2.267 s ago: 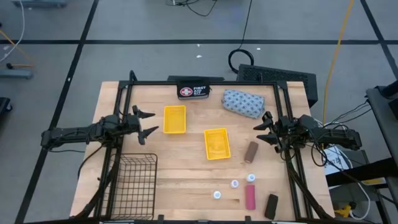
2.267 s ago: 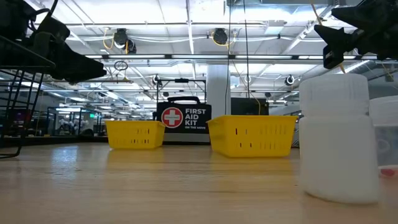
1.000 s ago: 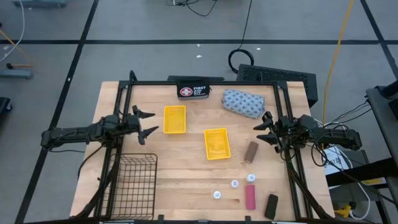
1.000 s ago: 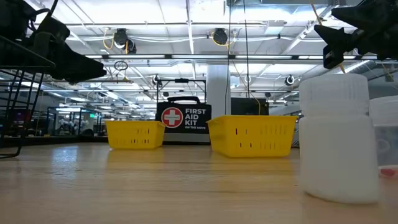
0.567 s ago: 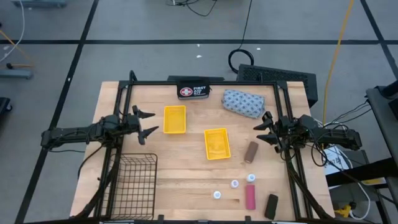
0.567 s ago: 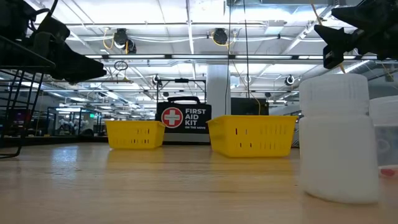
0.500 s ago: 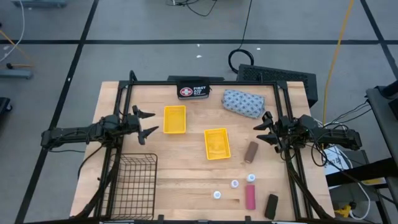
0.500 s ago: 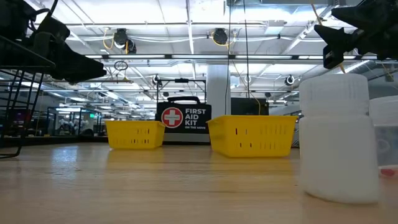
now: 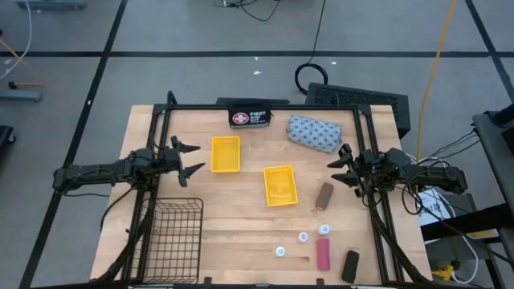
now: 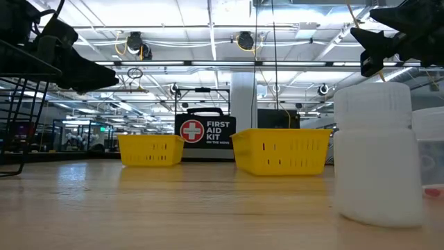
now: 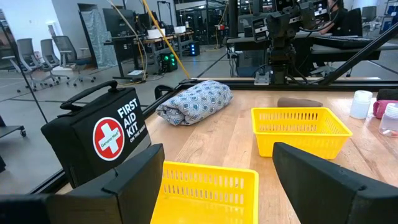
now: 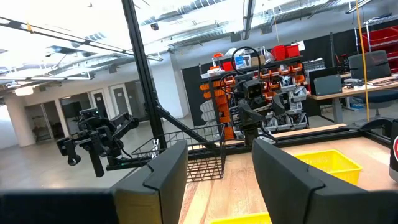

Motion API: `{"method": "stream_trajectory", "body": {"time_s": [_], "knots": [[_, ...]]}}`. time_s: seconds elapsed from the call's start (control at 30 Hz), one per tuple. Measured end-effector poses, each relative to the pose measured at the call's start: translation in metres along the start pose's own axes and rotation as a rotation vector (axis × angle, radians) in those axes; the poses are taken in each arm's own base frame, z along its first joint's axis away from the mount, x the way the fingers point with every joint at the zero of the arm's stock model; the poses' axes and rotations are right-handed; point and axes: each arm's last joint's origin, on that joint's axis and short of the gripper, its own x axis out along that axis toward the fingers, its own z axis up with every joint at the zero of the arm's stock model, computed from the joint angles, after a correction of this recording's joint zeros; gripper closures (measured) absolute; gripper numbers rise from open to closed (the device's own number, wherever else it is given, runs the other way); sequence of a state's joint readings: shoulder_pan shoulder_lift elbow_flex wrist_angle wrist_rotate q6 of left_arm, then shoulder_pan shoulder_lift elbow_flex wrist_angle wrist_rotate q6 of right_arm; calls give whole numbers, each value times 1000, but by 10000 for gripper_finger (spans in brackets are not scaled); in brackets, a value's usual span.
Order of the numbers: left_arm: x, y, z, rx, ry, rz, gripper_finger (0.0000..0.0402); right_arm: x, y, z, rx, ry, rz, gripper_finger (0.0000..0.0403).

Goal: Pick & Place Medicine items

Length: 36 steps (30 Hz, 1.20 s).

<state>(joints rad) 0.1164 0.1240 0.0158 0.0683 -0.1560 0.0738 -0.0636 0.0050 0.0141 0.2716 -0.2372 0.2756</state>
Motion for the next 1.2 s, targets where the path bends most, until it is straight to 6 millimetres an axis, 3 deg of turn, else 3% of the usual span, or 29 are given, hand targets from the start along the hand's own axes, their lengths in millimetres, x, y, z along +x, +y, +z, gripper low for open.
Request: {"method": "stream_trajectory", "body": {"time_s": [0.77, 1.2], "knots": [[0, 0, 0, 0, 0, 0, 91, 0, 0, 0, 4, -3, 1, 234], [0, 0, 0, 0, 0, 0, 91, 0, 1, 7, 218, -75, 6, 234]]}}
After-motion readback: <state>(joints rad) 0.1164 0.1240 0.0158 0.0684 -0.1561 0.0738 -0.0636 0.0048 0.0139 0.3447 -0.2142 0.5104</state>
